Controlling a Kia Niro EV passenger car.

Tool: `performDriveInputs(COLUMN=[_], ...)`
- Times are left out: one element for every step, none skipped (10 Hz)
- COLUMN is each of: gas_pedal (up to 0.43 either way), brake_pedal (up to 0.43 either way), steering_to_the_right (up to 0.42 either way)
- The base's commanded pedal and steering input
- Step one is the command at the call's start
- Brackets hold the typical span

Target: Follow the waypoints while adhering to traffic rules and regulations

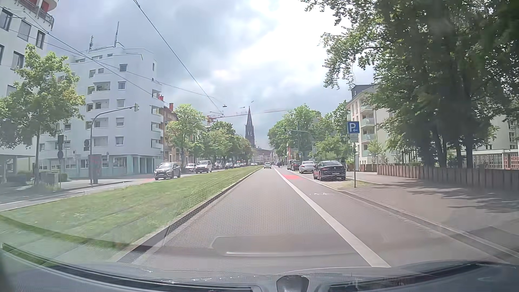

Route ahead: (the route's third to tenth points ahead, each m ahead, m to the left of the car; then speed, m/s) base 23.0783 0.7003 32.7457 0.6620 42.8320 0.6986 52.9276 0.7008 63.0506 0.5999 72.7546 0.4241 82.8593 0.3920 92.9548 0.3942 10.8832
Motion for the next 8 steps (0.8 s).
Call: performDriveInputs(gas_pedal=[0.11, 0.11, 0.11, 0.11, 0.11, 0.11, 0.11, 0.11], brake_pedal=[0.0, 0.0, 0.0, 0.0, 0.0, 0.0, 0.0, 0.0], steering_to_the_right=[-0.001, -0.001, -0.001, -0.001, -0.001, -0.001, -0.001, -0.001])
